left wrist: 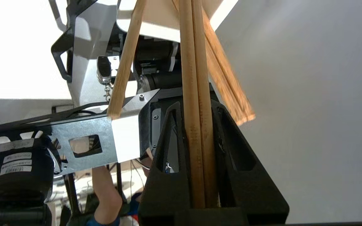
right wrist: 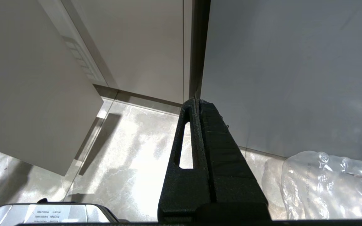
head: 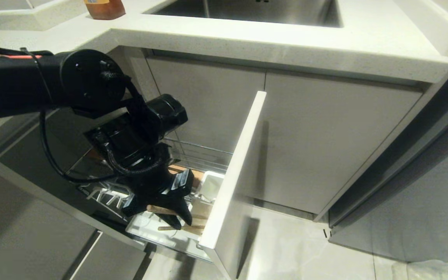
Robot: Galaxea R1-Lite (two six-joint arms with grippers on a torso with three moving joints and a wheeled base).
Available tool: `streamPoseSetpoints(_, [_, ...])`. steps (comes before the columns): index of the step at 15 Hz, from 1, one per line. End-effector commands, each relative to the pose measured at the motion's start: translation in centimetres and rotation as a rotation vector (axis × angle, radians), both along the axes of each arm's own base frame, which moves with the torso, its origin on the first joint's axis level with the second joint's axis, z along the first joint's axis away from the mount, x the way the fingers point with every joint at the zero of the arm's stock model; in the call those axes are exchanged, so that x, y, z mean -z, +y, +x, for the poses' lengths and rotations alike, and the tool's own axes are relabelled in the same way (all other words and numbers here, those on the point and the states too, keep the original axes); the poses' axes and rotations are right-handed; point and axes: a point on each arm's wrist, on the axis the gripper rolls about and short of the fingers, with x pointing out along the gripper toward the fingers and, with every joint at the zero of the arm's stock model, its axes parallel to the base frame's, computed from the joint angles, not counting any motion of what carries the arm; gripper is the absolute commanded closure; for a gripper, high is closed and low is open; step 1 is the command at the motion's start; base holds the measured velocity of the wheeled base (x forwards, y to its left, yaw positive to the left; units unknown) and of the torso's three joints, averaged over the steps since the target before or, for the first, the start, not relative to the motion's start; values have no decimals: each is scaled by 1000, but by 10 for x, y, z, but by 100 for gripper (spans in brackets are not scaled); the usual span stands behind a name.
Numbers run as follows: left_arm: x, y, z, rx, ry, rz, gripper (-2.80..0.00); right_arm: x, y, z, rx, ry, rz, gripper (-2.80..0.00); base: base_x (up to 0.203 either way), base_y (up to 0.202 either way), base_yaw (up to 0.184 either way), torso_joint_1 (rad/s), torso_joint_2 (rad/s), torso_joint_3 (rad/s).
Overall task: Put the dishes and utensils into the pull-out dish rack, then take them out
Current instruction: Pick up the chopsticks and place it in the cupboard
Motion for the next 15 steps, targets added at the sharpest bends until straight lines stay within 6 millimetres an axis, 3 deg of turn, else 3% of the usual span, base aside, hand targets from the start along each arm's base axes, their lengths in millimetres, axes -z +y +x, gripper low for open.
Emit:
streamPoseSetpoints(1, [11, -5, 8, -2, 31, 17, 0, 0, 0, 0, -1, 2, 0, 0, 0, 0, 0, 0, 0, 0])
streamPoseSetpoints(14, [24, -13, 19, -11, 49, 26, 0, 0, 0, 0, -1, 2, 0, 0, 0, 0, 0, 0, 0, 0])
streamPoseSetpoints(15, [24, -13, 19, -11, 49, 26, -280, 0, 0, 0, -1, 2, 0, 0, 0, 0, 0, 0, 0, 0])
